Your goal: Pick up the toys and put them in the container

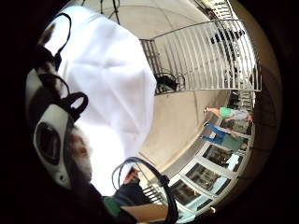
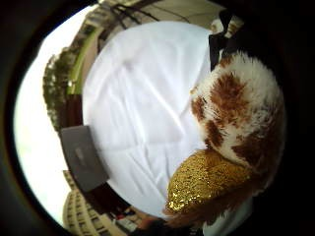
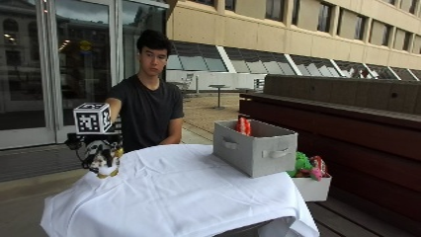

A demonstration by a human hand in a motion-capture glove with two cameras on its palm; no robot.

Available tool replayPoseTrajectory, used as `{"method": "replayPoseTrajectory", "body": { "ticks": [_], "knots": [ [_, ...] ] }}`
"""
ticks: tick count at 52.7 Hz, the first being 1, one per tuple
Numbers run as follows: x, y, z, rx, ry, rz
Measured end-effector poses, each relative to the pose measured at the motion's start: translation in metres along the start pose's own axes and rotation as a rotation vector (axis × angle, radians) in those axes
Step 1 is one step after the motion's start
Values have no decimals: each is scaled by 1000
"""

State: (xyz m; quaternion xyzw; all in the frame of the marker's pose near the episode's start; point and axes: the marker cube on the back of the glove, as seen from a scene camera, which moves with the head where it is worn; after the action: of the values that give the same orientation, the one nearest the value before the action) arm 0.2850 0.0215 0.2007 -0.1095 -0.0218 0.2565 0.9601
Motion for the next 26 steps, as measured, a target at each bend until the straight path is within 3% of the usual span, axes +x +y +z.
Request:
{"method": "replayPoseTrajectory", "body": {
  "ticks": [11,26],
  "knots": [
    [-43,22,-95,68,3,-32],
    [-150,64,-203,275,-46,-215]
  ]
}}
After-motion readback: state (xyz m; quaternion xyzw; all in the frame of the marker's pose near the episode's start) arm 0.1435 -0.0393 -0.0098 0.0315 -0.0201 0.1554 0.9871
